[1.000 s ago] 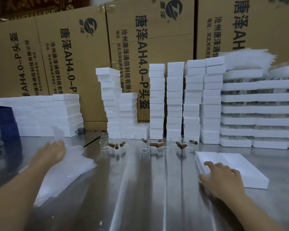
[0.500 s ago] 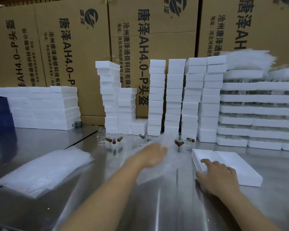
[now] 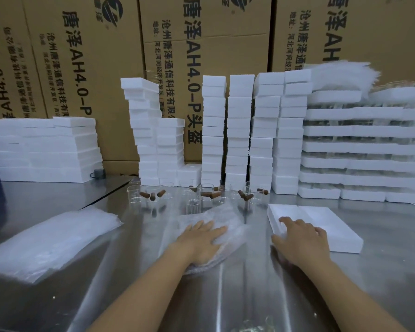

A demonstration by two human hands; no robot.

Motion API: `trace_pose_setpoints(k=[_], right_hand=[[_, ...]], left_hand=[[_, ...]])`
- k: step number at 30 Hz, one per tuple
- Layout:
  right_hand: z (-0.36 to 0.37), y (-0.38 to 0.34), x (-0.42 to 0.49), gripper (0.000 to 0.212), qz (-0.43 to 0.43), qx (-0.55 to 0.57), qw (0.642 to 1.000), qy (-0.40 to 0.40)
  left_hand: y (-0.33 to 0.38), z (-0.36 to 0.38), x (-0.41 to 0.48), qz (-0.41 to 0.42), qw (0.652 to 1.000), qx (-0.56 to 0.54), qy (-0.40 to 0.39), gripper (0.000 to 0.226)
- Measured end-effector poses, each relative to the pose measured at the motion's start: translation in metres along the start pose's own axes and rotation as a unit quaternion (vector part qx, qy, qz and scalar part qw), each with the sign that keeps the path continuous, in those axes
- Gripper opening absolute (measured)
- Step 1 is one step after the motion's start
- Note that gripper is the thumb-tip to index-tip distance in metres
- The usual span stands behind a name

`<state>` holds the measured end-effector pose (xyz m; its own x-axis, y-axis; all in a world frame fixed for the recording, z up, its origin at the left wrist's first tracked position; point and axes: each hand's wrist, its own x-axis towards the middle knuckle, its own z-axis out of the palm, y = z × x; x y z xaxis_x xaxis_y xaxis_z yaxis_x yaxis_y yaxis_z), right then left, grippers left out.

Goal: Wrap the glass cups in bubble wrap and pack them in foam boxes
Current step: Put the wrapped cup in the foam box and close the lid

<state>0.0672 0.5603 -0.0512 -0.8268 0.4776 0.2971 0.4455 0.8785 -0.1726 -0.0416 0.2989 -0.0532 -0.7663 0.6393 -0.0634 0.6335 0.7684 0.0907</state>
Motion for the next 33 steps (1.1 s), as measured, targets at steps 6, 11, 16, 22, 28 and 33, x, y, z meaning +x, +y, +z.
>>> trace_pose_setpoints(k=[6, 11, 16, 22, 28, 33], right_hand=[[0.001, 0.002, 0.0, 0.063, 0.02, -0.014, 1.0, 0.006], [0.001, -0.004, -0.006, 0.059, 0.002, -0.052, 0.998, 0.034], [-0.002, -0.032, 0.011, 0.05, -0.116, -0.098, 0.982, 0.111], [0.004, -0.065, 0.065, 0.039, -0.115, -0.045, 0.992, -0.001], [0.018, -0.096, 0.127, 0.048, -0.02, 0.225, 0.972, -0.065], [0.038, -0.1, 0.159, 0.059, 0.066, 0.348, 0.928, -0.113]], left_hand=[[-0.02, -0.011, -0.005, 0.016, 0.992, -0.073, 0.106, 0.058], [-0.002, -0.02, 0.009, -0.019, 0.954, -0.169, 0.247, 0.047], [-0.007, -0.005, 0.018, 0.048, 0.975, -0.105, 0.19, 0.047], [-0.013, 0.003, 0.022, 0.059, 0.974, -0.062, 0.208, 0.036], [-0.01, -0.013, 0.016, 0.016, 0.968, -0.062, 0.242, 0.021], [-0.01, -0.021, 0.006, 0.007, 0.971, -0.123, 0.203, 0.015]])
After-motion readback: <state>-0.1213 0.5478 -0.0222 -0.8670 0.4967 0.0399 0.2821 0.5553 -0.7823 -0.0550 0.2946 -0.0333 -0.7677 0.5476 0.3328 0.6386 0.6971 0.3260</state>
